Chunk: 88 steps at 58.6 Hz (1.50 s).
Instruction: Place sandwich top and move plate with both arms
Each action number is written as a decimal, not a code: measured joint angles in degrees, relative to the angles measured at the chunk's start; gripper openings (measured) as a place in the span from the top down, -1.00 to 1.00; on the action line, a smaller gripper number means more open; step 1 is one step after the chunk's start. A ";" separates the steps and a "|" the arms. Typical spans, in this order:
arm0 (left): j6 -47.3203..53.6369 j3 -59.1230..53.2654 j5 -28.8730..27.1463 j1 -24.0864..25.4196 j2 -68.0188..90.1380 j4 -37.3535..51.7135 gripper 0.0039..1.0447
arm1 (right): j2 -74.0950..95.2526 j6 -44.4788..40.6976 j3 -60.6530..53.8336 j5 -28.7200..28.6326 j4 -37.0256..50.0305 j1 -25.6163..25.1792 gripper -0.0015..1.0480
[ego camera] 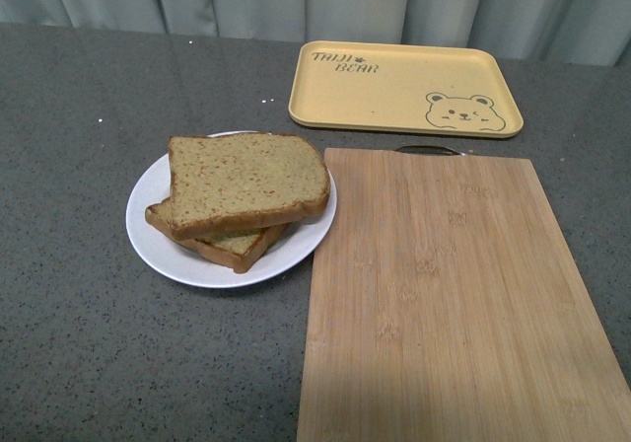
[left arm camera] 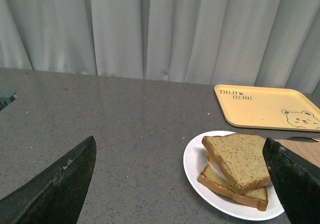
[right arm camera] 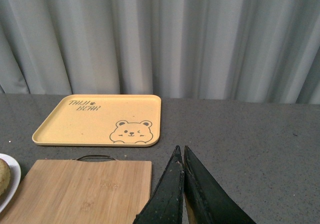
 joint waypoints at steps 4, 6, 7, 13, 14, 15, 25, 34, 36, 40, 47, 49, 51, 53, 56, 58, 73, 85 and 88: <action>0.00 0.00 0.00 0.00 -0.02 0.00 -0.88 | -2.64 0.00 -0.46 0.00 -2.32 0.00 0.98; 0.00 0.00 0.00 0.00 -0.02 0.00 -0.88 | -3.98 0.00 -0.68 0.00 -3.48 0.00 0.98; 0.00 0.00 0.00 0.00 -0.02 0.00 -0.88 | -4.90 0.00 -0.76 0.02 -4.24 0.00 0.98; 0.00 0.00 0.00 0.00 -0.02 0.00 -0.88 | -9.09 0.00 -1.16 0.02 -7.80 0.00 0.98; 0.00 0.00 0.00 0.00 -0.02 0.00 -0.88 | -9.75 0.00 -1.20 0.02 -8.41 0.00 0.98; 0.00 0.00 0.00 0.00 0.00 0.00 -0.88 | -10.16 0.00 -1.22 0.02 -8.81 0.00 0.98; -0.02 0.00 0.00 0.00 -0.02 0.00 -0.88 | -16.79 0.00 -1.46 0.00 -14.71 0.00 0.98; 0.00 0.00 0.00 0.00 -0.02 0.00 -0.88 | -21.49 0.00 -1.46 -0.02 -19.12 0.00 0.98; 0.00 0.00 0.00 0.00 -0.02 0.00 -0.88 | -22.47 0.00 -1.46 -0.02 -20.02 0.00 0.98; 0.00 0.00 0.00 0.00 0.00 0.00 -0.88 | -24.63 0.00 -1.49 -0.02 -22.03 0.00 0.98; 0.00 0.00 0.00 0.00 0.00 0.00 -0.88 | -27.63 0.00 -1.49 -0.02 -24.94 0.00 0.98; 0.00 0.00 0.00 0.00 -0.02 0.00 -0.88 | -28.41 0.00 -1.49 -0.02 -25.70 0.00 0.98; 0.00 0.00 0.00 0.00 -0.02 0.00 -0.88 | -29.24 0.00 -1.49 -0.02 -26.53 0.00 0.98; 0.00 0.00 0.00 0.00 0.00 0.00 -0.88 | -29.88 0.00 -1.49 -0.02 -27.10 0.00 0.98; 0.00 0.00 0.00 0.00 0.00 0.00 -0.88 | -31.02 0.00 -1.49 -0.02 -28.22 0.00 0.98; 0.00 0.00 0.00 0.00 -0.02 0.00 -0.88 | -31.80 0.00 -1.49 -0.02 -28.98 0.00 0.98; 0.00 0.00 0.00 0.00 -0.02 0.00 -0.88 | -36.24 0.00 -1.49 -0.04 -33.40 0.00 0.98; 0.00 0.00 0.00 0.00 0.00 0.00 -0.88 | -39.12 0.00 -1.49 -0.04 -36.28 0.00 0.98; 0.00 0.00 0.00 0.00 -0.02 0.00 -0.88 | -40.30 0.00 -1.46 -0.04 -37.53 0.00 0.98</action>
